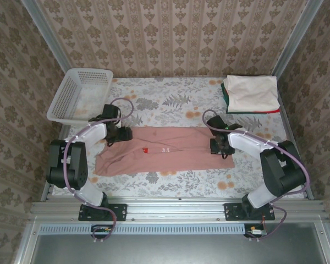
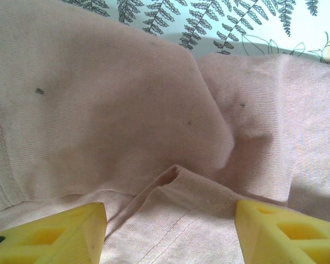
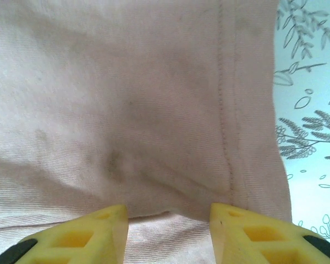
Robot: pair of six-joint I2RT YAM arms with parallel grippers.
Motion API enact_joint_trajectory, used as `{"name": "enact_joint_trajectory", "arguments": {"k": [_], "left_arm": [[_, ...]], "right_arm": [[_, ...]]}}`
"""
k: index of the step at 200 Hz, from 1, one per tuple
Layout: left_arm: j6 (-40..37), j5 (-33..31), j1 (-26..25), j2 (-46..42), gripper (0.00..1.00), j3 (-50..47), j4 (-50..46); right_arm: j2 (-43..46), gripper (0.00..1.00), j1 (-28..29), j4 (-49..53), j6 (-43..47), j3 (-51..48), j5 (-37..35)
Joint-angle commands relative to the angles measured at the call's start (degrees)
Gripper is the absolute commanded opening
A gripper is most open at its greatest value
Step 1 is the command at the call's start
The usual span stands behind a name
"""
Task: Fold and stack the t-shirts
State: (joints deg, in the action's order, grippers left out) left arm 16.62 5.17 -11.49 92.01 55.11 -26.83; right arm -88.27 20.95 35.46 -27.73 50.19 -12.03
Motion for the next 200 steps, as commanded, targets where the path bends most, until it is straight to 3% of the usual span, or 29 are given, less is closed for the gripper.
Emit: {"name": "enact_joint_trajectory", "arguments": {"k": [1,29,56,89,114,132,146,171,200], "left_arm": [[-1.5,0.8,0.5,0.0,0.63,-0.6,-1.0],[-1.8,1.8,0.2,0.1,0.61,0.0,-1.1],[-1.7,1.9,-0.6,0.0,0.62,0.5,-1.2],[-2.0,1.6,-1.3,1.5,0.62,0.8,-0.4],[-2.3,1.5,-1.3,3.7,0.47,1.4,-0.5],[-2.0,1.4,-1.5,2.3,0.24,1.1,0.3],[-1.8,0.7,-1.9,0.5,0.14,1.0,0.2],[-1.4,-3.6,-4.0,-3.2,0.00,2.1,-2.9],[-0.1,-7.2,-7.9,-8.2,0.00,2.4,-6.8]], "right_arm": [[2.8,0.48,-1.0,2.5,-0.9,1.2,-0.3],[2.9,0.54,-2.9,0.4,0.2,2.1,0.4],[-3.5,0.51,-8.0,0.3,1.2,5.2,0.5],[-9.7,0.49,-10.0,-1.6,2.3,8.0,2.3],[-10.9,0.48,-10.1,-2.6,2.3,8.6,3.7],[-10.3,0.48,-10.1,-3.3,2.2,8.1,4.6],[-9.8,0.48,-10.1,-3.4,2.3,7.8,4.7],[-9.1,0.48,-10.1,-3.2,2.5,7.5,4.5],[-8.1,0.48,-10.1,-4.0,2.4,6.8,5.4]]}}
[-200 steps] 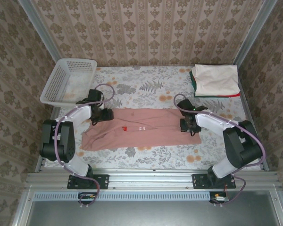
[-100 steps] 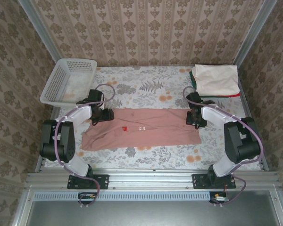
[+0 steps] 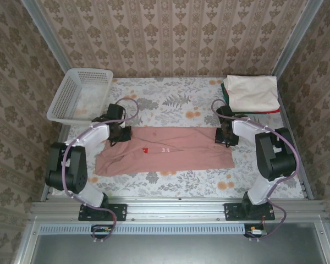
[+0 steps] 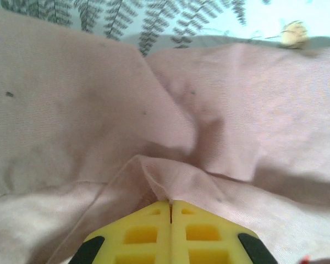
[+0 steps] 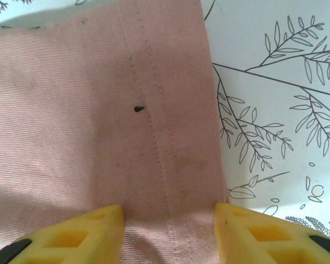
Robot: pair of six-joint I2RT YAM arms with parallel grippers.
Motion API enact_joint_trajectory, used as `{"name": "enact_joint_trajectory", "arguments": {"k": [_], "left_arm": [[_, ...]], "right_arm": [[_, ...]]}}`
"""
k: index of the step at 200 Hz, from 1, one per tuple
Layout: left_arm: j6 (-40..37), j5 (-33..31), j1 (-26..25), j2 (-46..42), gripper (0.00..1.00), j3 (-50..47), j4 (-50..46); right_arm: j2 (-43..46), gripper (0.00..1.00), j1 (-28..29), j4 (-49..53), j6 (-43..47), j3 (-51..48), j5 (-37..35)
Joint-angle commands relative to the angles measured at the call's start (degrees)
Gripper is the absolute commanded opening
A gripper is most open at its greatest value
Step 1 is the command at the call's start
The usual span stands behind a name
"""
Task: Fold and stack the t-shirts
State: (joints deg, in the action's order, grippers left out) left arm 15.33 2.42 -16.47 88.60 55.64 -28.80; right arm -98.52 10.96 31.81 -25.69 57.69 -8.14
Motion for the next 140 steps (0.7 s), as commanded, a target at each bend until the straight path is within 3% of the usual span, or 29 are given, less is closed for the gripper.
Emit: {"name": "enact_joint_trajectory", "arguments": {"k": [1,69,140], "left_arm": [[1.3,-4.7,-3.1,-5.0,0.00,1.8,-5.0],[14.6,-18.3,-20.5,-19.2,0.00,-7.0,-16.9],[25.3,-18.6,-28.6,-25.8,0.03,-16.5,-17.1]], "right_arm": [[2.2,0.48,-0.1,-0.3,0.4,-0.7,1.5],[4.4,0.49,-0.1,-0.8,0.7,-2.4,3.5],[5.9,0.49,0.5,-0.8,0.5,-3.5,5.4]]}}
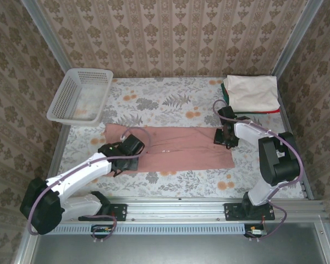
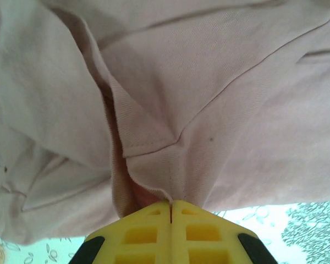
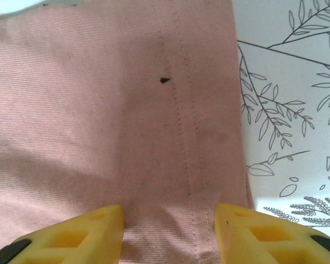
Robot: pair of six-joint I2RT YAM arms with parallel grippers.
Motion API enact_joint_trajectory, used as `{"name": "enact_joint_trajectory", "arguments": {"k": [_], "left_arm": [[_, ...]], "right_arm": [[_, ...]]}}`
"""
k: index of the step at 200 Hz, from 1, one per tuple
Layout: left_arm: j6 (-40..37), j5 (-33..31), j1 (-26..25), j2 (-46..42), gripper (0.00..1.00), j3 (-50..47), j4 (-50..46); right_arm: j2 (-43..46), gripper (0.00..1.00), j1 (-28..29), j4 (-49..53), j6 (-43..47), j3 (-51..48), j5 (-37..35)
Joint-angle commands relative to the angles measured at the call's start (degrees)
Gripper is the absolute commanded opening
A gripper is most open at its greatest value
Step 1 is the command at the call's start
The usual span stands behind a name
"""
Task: Fold and stack the t-shirts
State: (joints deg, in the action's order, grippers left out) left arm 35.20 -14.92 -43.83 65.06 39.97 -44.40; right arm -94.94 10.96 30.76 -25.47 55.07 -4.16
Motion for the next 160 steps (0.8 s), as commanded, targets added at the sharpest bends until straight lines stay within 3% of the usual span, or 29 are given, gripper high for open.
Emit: {"name": "enact_joint_trajectory", "arguments": {"k": [1,13,18,25,36,61,79,94,114,134,160], "left_arm": [[5.5,-1.1,-1.3,-2.4,0.03,-0.8,-1.4],[5.5,0.6,-1.5,-4.4,0.10,-1.2,-0.8],[5.5,1.1,-1.5,-5.4,0.17,-1.2,-0.7],[5.5,1.4,-1.5,-7.4,0.36,-1.2,-0.8],[4.2,3.1,-1.1,-11.0,0.44,-1.6,0.3],[1.7,2.9,2.7,-18.0,0.78,-3.5,3.1],[-1.2,3.5,10.5,-18.4,0.83,-4.7,5.1],[-4.3,8.9,21.9,-15.6,0.85,-5.6,9.7],[-6.9,16.3,31.3,-9.0,0.85,-5.6,16.3],[-9.0,19.5,35.0,-1.5,0.78,-4.7,21.2],[-10.5,23.0,36.2,5.4,0.72,-3.5,24.3]], "right_arm": [[2.4,0.49,0.5,0.2,0.2,-0.9,1.4],[3.3,0.49,1.4,0.3,-0.1,-0.9,1.2],[4.0,0.49,1.9,0.3,-0.3,-0.9,1.1],[5.0,0.49,2.8,0.3,-0.5,-0.9,1.1],[6.2,0.49,4.3,0.4,-0.9,-0.7,0.7],[8.3,0.49,9.8,0.2,-3.0,0.7,-0.7],[7.6,0.50,16.5,-4.3,-4.2,2.7,-0.1],[4.9,0.51,22.5,-6.9,-4.5,6.0,-0.1],[-0.2,0.51,29.1,-11.1,-4.3,10.4,1.9],[-4.3,0.53,33.9,-15.5,-3.8,13.2,2.8],[-8.6,0.53,34.9,-17.3,-4.8,15.6,5.3]]}}
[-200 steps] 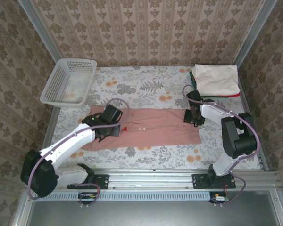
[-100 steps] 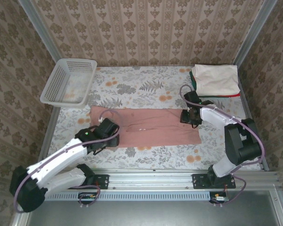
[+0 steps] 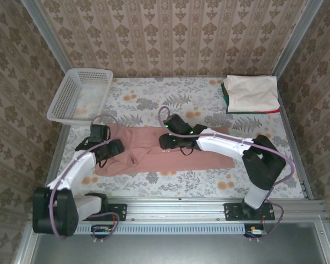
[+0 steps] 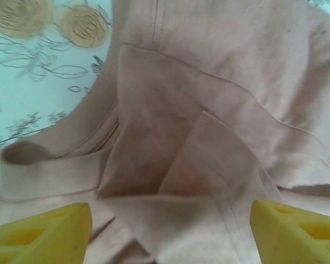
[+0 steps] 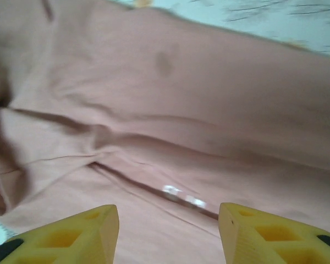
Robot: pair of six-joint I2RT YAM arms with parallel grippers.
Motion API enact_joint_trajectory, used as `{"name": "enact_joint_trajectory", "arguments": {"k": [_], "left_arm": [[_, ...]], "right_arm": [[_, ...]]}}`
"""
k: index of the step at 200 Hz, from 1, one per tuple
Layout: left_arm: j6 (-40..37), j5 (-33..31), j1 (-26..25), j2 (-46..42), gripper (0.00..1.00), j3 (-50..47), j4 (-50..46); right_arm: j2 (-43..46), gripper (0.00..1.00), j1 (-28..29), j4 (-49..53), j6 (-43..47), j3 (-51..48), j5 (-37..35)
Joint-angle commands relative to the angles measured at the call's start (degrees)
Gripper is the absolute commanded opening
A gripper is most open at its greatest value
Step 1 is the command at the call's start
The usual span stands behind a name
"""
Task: Fold and stack the t-shirts
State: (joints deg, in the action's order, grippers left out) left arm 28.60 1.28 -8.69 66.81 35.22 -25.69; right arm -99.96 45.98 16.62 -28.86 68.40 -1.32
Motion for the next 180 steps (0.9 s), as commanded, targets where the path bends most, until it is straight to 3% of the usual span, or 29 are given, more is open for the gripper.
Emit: {"name": "enact_joint_trajectory", "arguments": {"k": [1,10,24,41,59,81,126,143,157,180], "left_arm": [[-4.0,7.0,1.0,3.8,0.71,1.2,5.7],[-4.3,8.6,1.1,4.8,0.62,1.2,6.2],[-5.1,12.1,1.0,4.2,0.37,1.4,3.8],[-4.1,11.4,0.5,-1.4,0.12,-0.4,-0.4],[-2.4,9.5,0.2,-10.3,0.00,-3.2,-4.5],[1.8,4.9,-3.3,-19.7,0.00,-6.3,-6.3],[8.0,0.3,-3.7,-32.1,0.00,-10.2,-9.3],[11.8,-0.9,-3.7,-37.9,0.14,-13.1,-8.0],[14.4,-1.8,-3.7,-42.4,0.34,-15.4,-6.9],[15.8,-5.8,-3.5,-47.0,0.46,-15.8,-8.7]], "right_arm": [[-3.6,0.53,-0.1,-3.1,-1.5,2.3,2.5],[-4.4,0.53,-0.1,-3.0,-1.5,2.7,2.6],[-4.8,0.53,-0.1,-2.5,-1.5,2.8,2.5],[-5.1,0.53,-0.1,-2.0,-1.3,2.8,2.3],[-6.0,0.53,-0.1,-1.8,-1.3,3.2,2.9],[-7.3,0.53,0.0,-2.5,-1.8,3.6,3.8],[-10.3,0.53,2.5,-4.3,-2.3,7.3,6.8],[-12.2,0.52,4.2,-4.4,-2.3,10.0,6.2],[-15.1,0.50,5.5,-3.8,-1.7,14.1,5.9],[-20.9,0.48,7.4,2.5,0.5,22.8,0.6]]}}
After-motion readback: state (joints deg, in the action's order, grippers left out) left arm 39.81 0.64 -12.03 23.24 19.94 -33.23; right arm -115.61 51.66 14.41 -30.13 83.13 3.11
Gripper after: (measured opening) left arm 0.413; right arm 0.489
